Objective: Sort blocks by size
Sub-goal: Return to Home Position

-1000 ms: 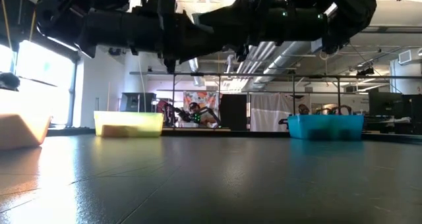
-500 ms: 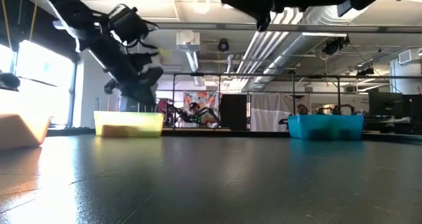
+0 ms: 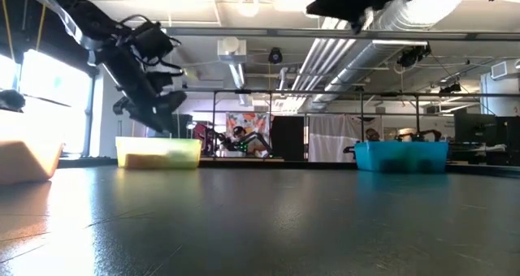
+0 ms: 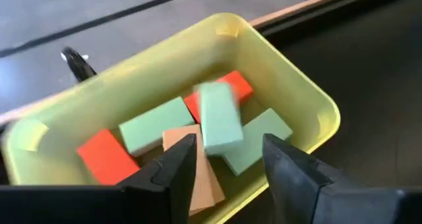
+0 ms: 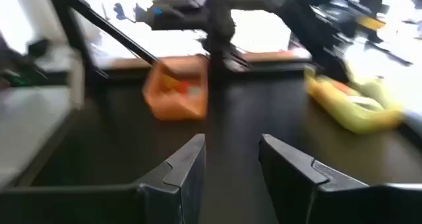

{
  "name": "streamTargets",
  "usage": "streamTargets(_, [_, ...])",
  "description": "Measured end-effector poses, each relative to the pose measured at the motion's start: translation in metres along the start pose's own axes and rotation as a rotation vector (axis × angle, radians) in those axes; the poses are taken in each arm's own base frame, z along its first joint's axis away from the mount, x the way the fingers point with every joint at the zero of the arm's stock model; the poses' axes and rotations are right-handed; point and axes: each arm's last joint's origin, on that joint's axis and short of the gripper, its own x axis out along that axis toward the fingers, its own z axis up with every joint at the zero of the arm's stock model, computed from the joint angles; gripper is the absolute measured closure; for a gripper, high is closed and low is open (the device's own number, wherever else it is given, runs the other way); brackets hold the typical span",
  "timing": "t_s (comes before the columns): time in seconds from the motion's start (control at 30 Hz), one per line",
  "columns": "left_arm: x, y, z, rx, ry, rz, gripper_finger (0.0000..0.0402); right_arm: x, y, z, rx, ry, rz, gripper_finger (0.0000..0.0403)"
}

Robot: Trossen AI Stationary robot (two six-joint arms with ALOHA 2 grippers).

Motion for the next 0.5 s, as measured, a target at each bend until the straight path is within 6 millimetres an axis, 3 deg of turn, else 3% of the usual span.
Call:
streamTargets(0.17, [-0.029, 0.004, 0.007, 0.021, -0.06, -0.032, 0.0231, -0.048, 0.005, 0.005, -0.056, 0.083, -0.176, 0.0263])
streamTargets(0.3, [-0.059, 0.0, 0.006, 0.03, -0.133, -0.186, 0.0231, -0.08, -0.002, 0.002, -0.023, 0.137, -0.244, 0.0263])
streamTargets(0.5, [-0.093, -0.012, -0.024, 0.063, -0.225, -0.527, 0.0251, -0.099, -0.011, -0.041, 0.067, 0.12, -0.127, 0.0267])
